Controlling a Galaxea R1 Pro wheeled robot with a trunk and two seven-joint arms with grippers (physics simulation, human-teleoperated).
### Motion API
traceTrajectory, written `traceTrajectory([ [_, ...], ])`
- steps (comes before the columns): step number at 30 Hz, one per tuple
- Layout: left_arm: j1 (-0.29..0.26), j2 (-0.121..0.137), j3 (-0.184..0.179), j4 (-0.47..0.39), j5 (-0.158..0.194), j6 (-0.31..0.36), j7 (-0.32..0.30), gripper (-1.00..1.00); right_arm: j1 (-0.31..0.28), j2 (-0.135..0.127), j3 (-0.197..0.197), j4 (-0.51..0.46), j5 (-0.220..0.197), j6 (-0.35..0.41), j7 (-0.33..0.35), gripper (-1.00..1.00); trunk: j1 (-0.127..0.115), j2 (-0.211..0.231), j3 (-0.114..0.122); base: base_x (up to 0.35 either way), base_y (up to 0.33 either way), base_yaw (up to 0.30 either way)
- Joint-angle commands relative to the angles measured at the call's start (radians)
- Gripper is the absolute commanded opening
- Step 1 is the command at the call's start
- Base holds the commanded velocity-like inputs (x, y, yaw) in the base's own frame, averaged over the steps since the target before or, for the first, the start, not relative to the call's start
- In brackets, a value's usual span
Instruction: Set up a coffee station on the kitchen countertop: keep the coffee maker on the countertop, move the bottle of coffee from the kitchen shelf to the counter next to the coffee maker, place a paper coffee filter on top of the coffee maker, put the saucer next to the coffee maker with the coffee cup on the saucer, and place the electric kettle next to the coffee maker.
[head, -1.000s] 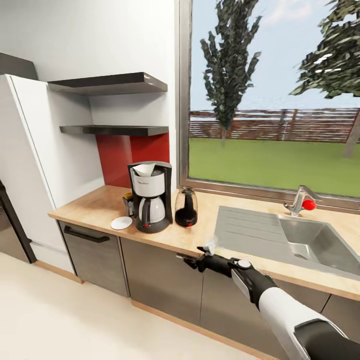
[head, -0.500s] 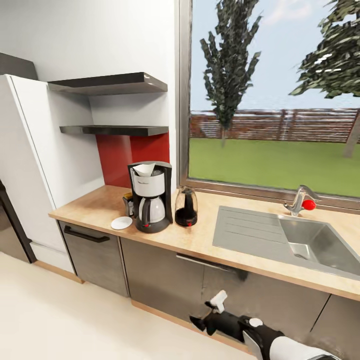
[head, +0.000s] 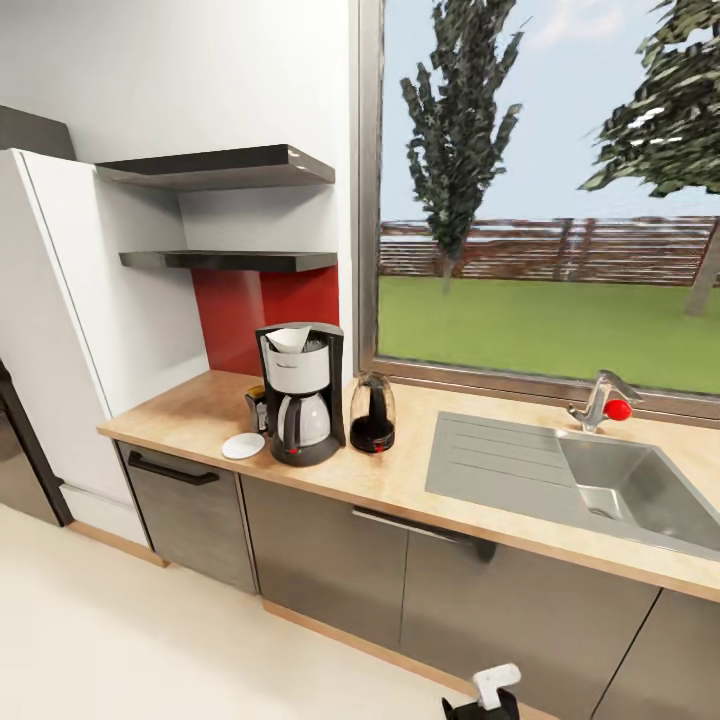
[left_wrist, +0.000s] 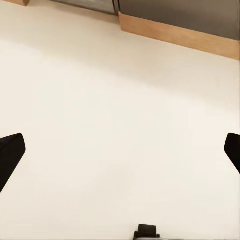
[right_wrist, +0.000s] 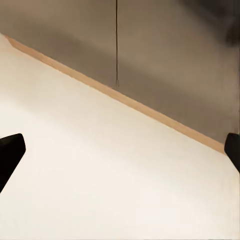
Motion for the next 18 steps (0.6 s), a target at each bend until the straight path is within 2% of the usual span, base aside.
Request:
traceTrajectory([
  [1, 0.000, -0.001, 0.004, 0.007, -0.011, -0.004, 0.000, 1.00, 0.002, 0.001, 0.006, 0.002, -0.011, 0.010, -0.033, 1.00, 0.000, -0.001, 0.000, 0.000, 0.000, 0.000],
  [3, 0.000, -0.001, 0.003, 0.013, -0.011, -0.003, -0.004, 1.00, 0.004, 0.002, 0.006, 0.003, -0.011, 0.057, -0.068, 1.00, 0.000, -0.001, 0.000, 0.000, 0.000, 0.000],
  [5, 0.000, -0.001, 0.003, 0.017, -0.011, -0.003, -0.006, 1.00, 0.018, 0.001, 0.004, 0.003, -0.014, 0.160, -0.090, 1.00, 0.000, -0.001, 0.000, 0.000, 0.000, 0.000],
  [9, 0.000, -0.003, 0.001, 0.022, -0.011, -0.002, -0.007, 1.00, 0.047, -0.001, 0.004, 0.003, -0.016, 0.311, -0.102, 1.00, 0.000, -0.001, 0.000, 0.000, 0.000, 0.000],
  [12, 0.000, -0.006, -0.001, 0.045, -0.011, -0.002, -0.007, 1.00, 0.084, -0.003, 0.003, 0.003, -0.018, 0.353, -0.105, 1.00, 0.000, -0.001, 0.000, 0.000, 0.000, 0.000],
  [18, 0.000, -0.006, -0.003, 0.108, -0.012, -0.002, -0.007, 1.00, 0.131, -0.012, 0.002, 0.003, -0.019, 0.368, -0.106, 1.00, 0.000, -0.001, 0.000, 0.000, 0.000, 0.000],
])
